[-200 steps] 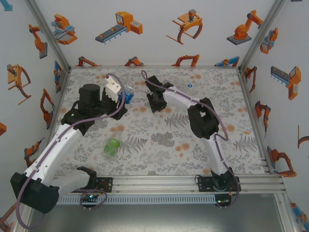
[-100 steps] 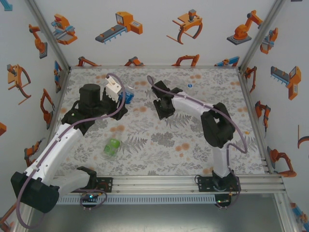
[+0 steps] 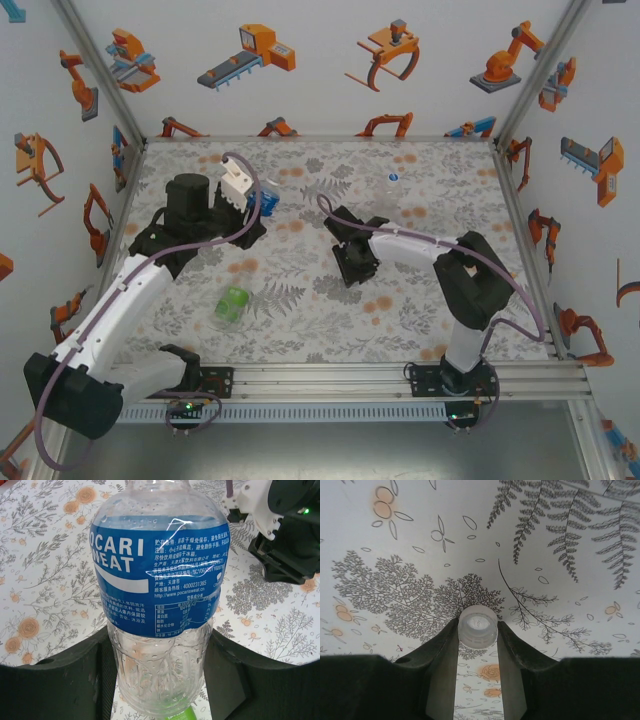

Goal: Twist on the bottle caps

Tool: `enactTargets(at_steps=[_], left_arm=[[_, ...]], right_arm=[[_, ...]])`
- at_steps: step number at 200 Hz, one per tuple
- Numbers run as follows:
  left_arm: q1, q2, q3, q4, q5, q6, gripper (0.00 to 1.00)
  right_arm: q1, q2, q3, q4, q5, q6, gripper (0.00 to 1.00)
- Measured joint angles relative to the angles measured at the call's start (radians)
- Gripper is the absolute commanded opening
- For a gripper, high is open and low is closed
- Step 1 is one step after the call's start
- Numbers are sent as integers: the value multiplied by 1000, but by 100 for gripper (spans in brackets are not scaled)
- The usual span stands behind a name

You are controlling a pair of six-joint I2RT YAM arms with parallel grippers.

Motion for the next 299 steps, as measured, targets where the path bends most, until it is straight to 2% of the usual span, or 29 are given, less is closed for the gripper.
enactTargets(at_steps=[58,132,299], left_arm=[[0,7,0,3,0,0,0],[0,8,0,3,0,0,0],[0,12,0,3,18,0,0]], right_arm=[[0,-1,-5,45,13,41,39],[3,-51,-1,24,26,61,41],[19,-16,8,11,29,63,40]])
